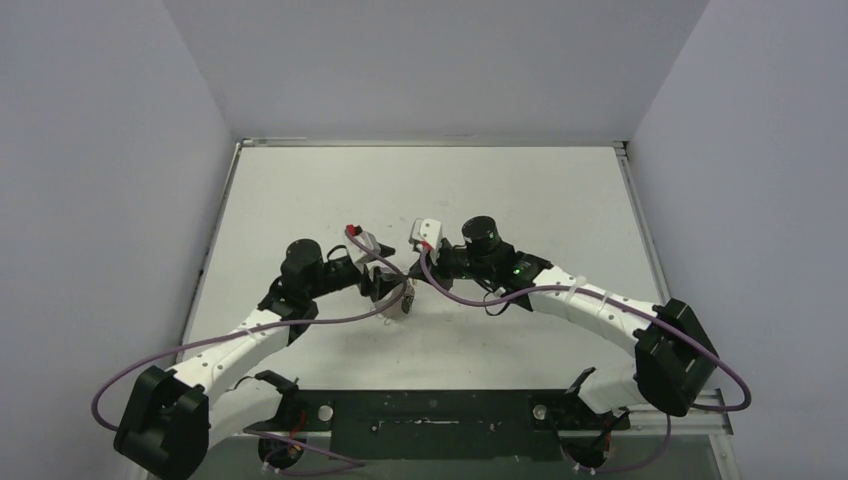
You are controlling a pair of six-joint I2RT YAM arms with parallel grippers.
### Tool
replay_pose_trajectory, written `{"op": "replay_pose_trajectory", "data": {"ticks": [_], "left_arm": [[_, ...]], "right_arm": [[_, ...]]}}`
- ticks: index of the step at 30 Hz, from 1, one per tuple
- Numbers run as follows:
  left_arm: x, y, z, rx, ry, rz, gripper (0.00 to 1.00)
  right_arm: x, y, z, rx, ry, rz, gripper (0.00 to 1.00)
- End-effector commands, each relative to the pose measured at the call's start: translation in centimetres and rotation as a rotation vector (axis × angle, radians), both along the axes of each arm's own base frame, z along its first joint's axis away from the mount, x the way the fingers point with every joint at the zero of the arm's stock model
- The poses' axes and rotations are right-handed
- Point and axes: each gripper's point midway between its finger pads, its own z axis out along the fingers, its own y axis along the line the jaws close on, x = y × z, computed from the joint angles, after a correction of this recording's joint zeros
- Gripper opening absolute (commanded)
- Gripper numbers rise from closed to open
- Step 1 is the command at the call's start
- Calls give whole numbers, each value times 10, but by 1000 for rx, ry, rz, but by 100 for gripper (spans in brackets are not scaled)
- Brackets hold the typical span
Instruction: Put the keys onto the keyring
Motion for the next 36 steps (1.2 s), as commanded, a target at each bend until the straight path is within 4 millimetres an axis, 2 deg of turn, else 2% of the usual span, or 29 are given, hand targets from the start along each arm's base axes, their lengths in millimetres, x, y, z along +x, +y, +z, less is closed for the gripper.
{"op": "replay_pose_trajectory", "data": {"ticks": [1, 7, 12, 17, 22, 28, 36], "left_arm": [[15, -11, 38, -129, -56, -45, 61], [16, -11, 35, -120, -36, -109, 62], [19, 0, 30, -99, -10, -191, 62], [23, 4, 27, -106, 28, -234, 56], [33, 0, 23, -100, 37, -247, 52], [35, -10, 16, -77, 14, -318, 47], [35, -31, -8, 24, 43, -303, 42]], "right_arm": [[29, -4, 17, -27, -74, -90, 0], [44, -12, 19, 6, -65, -102, 0], [47, -15, 9, -15, -23, -53, 0], [49, -17, -5, -60, 27, -24, 0], [52, -12, -9, -77, 59, -13, 0], [49, -11, -6, -69, 64, -34, 0], [36, -8, -2, -89, 55, -29, 0]]}}
